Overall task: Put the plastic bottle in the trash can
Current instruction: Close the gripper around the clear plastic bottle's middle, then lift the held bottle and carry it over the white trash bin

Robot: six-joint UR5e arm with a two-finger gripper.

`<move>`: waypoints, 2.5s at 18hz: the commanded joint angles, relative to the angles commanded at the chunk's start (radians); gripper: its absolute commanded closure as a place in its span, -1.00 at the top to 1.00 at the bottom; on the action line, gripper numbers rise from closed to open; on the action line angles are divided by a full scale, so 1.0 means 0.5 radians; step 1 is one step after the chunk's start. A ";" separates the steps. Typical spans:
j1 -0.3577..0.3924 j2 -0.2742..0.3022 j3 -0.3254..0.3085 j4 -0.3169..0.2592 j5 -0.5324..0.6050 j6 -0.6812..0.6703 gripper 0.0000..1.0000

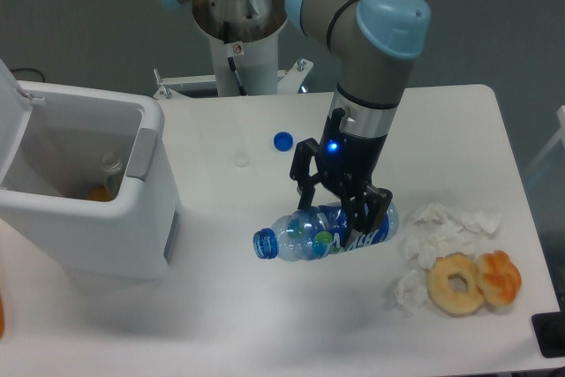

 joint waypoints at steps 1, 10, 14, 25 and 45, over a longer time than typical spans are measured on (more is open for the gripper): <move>0.000 0.000 -0.006 0.003 0.000 0.000 0.68; 0.000 0.000 0.061 0.040 -0.150 -0.239 0.68; -0.012 0.000 0.071 0.129 -0.279 -0.438 0.67; -0.052 0.221 0.003 0.169 -0.442 -0.810 0.67; -0.482 0.650 -0.264 0.160 -0.620 -1.239 0.67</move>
